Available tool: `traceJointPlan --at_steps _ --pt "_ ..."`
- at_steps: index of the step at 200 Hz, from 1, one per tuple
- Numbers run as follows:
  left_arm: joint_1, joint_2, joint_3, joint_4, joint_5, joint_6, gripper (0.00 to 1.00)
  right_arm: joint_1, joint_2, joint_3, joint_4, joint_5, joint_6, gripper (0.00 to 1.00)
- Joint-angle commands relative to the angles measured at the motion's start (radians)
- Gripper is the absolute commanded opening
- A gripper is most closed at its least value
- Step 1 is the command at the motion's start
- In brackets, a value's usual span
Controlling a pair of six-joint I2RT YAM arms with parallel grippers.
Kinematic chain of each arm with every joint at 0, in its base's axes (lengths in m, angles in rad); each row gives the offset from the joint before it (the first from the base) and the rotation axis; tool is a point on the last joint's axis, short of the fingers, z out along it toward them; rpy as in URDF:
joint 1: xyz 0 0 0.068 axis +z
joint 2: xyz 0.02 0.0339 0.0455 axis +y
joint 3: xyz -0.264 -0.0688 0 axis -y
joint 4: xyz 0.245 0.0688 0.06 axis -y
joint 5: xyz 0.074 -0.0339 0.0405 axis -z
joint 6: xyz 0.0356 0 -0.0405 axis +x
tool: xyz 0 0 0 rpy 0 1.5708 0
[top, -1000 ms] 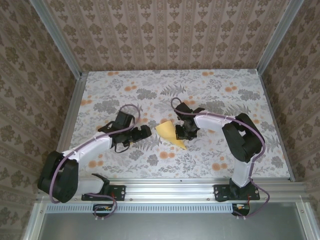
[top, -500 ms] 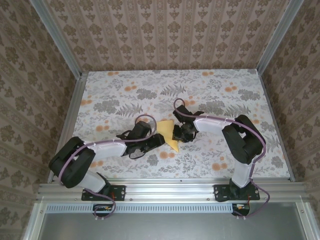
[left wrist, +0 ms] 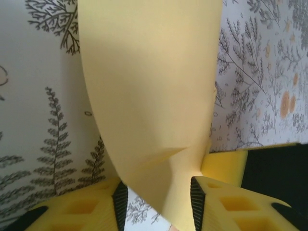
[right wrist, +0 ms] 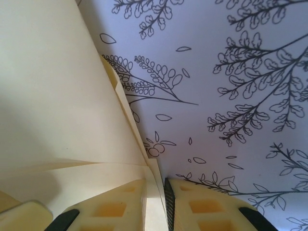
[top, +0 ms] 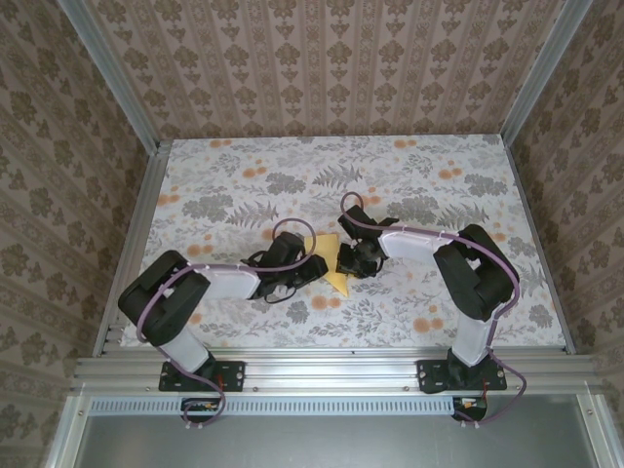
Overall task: Fold a paper plane with a square sheet of paper (pick it up from the middle)
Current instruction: Fold the wing for the fifth time at the center of the table.
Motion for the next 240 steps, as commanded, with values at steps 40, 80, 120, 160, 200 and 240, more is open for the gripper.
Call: traceJointPlan --at_steps 40,80,120,160,200,240 --pt "-0.008 0.027 0.062 -0.038 -0.055 0.072 0.19 0.014 -0.013 -0.048 0.076 -0.147 0.010 0.26" --pt "0.001 0.032 0.120 -0.161 -0.076 0.231 0.09 -0.028 -0.108 -0.068 0.092 -0.170 -0.110 0.36" --pt "0.026 0.031 0.168 -0.242 -0.045 0.383 0.07 -0.041 -0.134 -0.053 0.030 -0.122 -0.246 0.38" --pt "0.050 0.036 0.214 -0.283 0.028 0.511 0.06 -0.057 -0.127 -0.068 0.067 -0.099 -0.236 0.36" --pt "0.038 0.086 0.259 -0.297 0.068 0.556 0.05 -0.058 -0.088 -0.066 0.145 -0.160 -0.193 0.29" --pt "0.025 0.112 0.280 -0.312 0.054 0.564 0.04 -0.059 -0.035 -0.053 0.152 -0.157 -0.182 0.20"
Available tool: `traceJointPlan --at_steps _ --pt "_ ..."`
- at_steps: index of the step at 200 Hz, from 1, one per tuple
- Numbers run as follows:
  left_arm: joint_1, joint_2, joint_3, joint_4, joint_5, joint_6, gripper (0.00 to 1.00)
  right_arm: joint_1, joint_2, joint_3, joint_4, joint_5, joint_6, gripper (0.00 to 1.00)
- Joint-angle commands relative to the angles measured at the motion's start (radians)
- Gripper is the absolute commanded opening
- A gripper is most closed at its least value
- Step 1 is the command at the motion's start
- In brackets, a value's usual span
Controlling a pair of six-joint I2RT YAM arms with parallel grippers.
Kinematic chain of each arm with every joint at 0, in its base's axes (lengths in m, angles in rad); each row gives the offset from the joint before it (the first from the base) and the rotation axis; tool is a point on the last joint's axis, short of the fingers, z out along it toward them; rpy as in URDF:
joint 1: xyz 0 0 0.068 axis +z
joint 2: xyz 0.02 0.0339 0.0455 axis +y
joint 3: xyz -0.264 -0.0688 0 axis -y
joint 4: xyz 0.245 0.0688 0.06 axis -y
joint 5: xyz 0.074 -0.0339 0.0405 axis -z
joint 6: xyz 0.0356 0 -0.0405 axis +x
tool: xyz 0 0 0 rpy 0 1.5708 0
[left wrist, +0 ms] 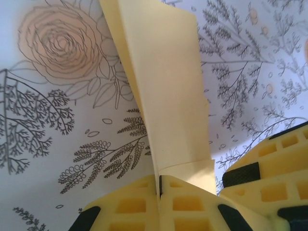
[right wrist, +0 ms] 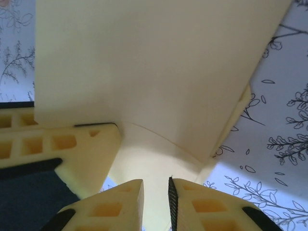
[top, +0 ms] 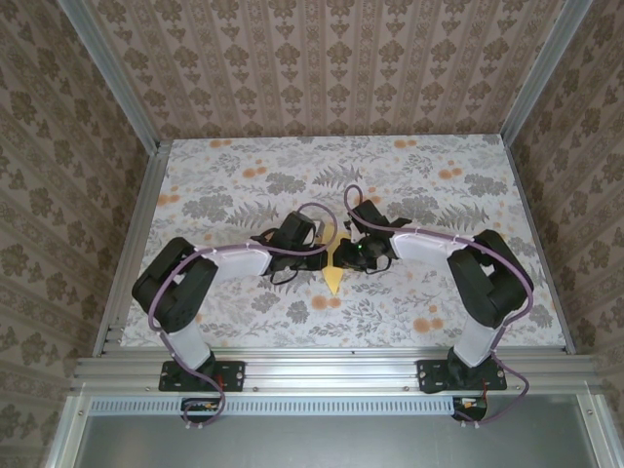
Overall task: Fold a paper plane with a square sheet of paper (pick it up from the middle)
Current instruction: Fold the wing for the fifth time at the center of the table.
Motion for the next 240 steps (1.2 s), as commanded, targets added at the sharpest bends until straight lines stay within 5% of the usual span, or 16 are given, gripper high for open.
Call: traceJointPlan --at_steps 1,54,116,240 --pt "-0.008 0.015 0.031 -0.036 0.015 0.038 0.04 -0.005 0.043 0.009 0.015 -0.018 0.012 0.20" --pt "-0.009 0.009 0.027 -0.030 0.011 0.030 0.05 -0.022 0.082 -0.002 0.011 0.002 0.030 0.15" --pt "-0.019 -0.009 -0.095 0.213 0.086 -0.154 0.34 -0.029 0.115 -0.072 0.079 0.001 0.151 0.14" --pt "-0.106 -0.136 -0.289 0.329 -0.087 -0.275 0.26 -0.031 0.108 -0.128 0.124 0.029 0.345 0.15"
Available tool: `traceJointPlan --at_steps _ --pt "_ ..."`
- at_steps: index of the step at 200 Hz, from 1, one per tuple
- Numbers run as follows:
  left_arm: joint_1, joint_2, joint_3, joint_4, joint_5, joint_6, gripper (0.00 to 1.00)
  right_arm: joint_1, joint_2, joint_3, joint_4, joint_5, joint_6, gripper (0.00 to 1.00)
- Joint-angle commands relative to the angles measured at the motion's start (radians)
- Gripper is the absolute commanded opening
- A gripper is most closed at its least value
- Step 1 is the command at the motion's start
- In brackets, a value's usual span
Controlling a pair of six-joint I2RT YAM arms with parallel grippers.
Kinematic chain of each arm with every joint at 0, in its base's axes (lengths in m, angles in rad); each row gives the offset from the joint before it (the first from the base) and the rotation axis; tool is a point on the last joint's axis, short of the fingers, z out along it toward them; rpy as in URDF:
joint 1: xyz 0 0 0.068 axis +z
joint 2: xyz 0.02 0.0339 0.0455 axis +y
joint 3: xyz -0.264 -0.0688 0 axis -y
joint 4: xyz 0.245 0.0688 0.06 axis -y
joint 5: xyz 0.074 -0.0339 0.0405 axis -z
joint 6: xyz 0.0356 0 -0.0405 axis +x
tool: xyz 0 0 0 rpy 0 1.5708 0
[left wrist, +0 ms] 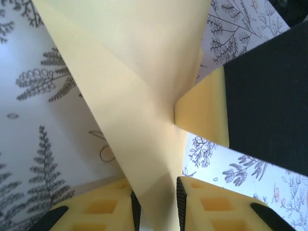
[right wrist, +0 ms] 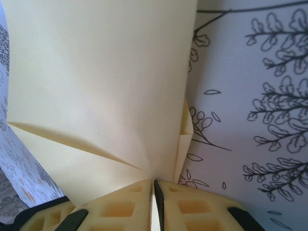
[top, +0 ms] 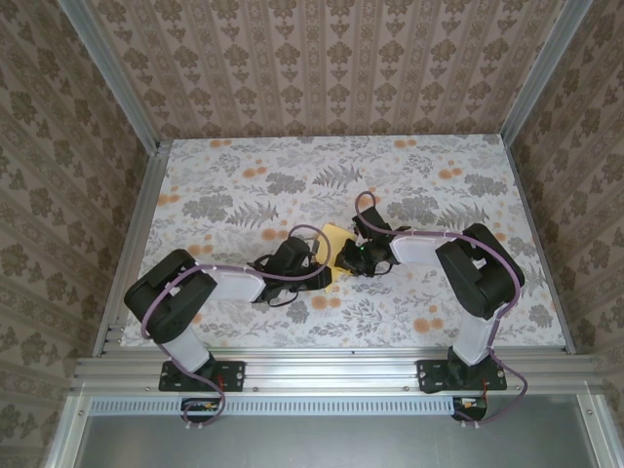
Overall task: Fold a paper plane with a square sheet of paper (pick it up from the middle)
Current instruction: Fold the wing for the fifth time at the center of the table.
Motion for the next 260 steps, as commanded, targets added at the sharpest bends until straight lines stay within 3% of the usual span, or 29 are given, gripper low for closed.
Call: traceJointPlan --at_steps 1,63,105,189,260 --pt "-0.014 -0.050 -0.022 0.017 -0.052 -0.029 0.26 -0.003 0.041 -0.039 -0.067 0.068 0.043 0.15" --pt "-0.032 -0.039 -0.011 -0.006 -0.048 -0.011 0.18 -0.004 0.043 -0.031 -0.076 0.065 0.048 0.15" --pt "-0.032 -0.045 0.009 -0.085 -0.089 0.076 0.11 -0.017 0.010 -0.027 -0.060 0.032 0.045 0.17" --pt "-0.038 -0.074 0.024 -0.168 -0.169 0.459 0.04 -0.096 -0.235 -0.096 0.051 0.012 0.091 0.42" --pt "-0.089 -0.071 0.028 -0.174 -0.227 0.669 0.03 -0.103 -0.225 -0.105 0.129 -0.039 0.246 0.58"
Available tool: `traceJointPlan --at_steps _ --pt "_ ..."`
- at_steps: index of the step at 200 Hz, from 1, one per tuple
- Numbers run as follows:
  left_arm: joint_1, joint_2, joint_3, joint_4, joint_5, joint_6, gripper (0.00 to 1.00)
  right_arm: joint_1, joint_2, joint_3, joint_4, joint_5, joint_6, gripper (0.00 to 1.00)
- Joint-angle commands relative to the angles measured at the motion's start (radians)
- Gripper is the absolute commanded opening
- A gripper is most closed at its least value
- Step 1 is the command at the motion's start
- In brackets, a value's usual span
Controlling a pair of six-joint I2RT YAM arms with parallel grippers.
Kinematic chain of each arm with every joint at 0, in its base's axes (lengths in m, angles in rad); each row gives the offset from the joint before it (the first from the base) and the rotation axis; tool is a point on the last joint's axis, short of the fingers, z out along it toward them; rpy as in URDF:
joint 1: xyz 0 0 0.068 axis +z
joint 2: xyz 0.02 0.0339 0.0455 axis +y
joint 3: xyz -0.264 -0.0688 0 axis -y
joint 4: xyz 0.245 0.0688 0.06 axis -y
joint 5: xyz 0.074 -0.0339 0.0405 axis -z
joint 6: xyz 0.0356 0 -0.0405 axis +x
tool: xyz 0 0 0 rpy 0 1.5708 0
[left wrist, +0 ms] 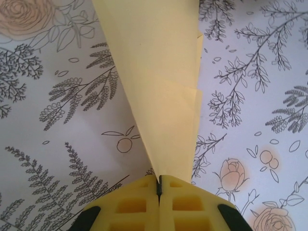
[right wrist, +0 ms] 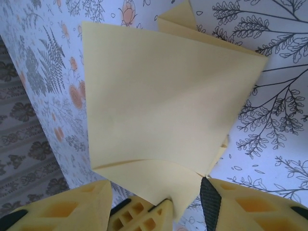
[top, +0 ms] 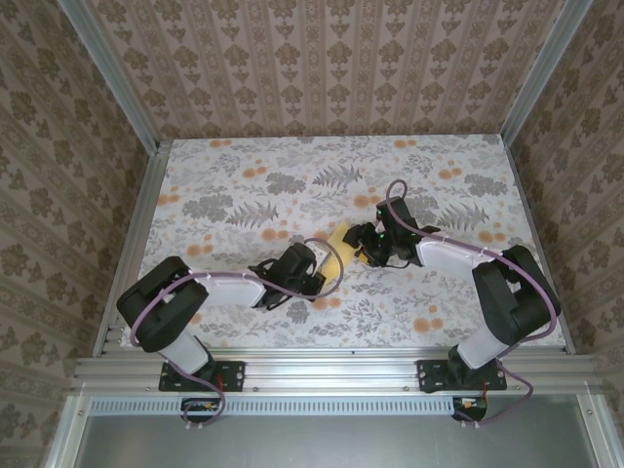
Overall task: Fold a paper plane with a square sheet of paper (pick it up from the middle)
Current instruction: Fold the wing for the fifth time at the center of the table.
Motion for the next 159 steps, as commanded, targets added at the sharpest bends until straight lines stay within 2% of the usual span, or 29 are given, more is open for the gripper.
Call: traceJointPlan --at_steps 1,54,129,159 --pt "-0.018 -0.022 0.010 -0.037 -0.036 0.121 0.03 -0.003 0.010 -0.018 0.064 -0.037 0.095 0.59" --pt "-0.037 0.005 0.015 -0.049 -0.095 0.178 0.01 0.002 0.131 0.006 0.203 -0.165 0.195 0.64" --pt "-0.066 0.046 0.058 -0.100 -0.160 0.209 0.00 0.039 0.163 0.066 0.178 -0.201 0.167 0.70" --pt "-0.073 0.046 0.061 -0.103 -0.172 0.213 0.00 0.043 0.160 0.103 0.088 -0.179 0.121 0.70"
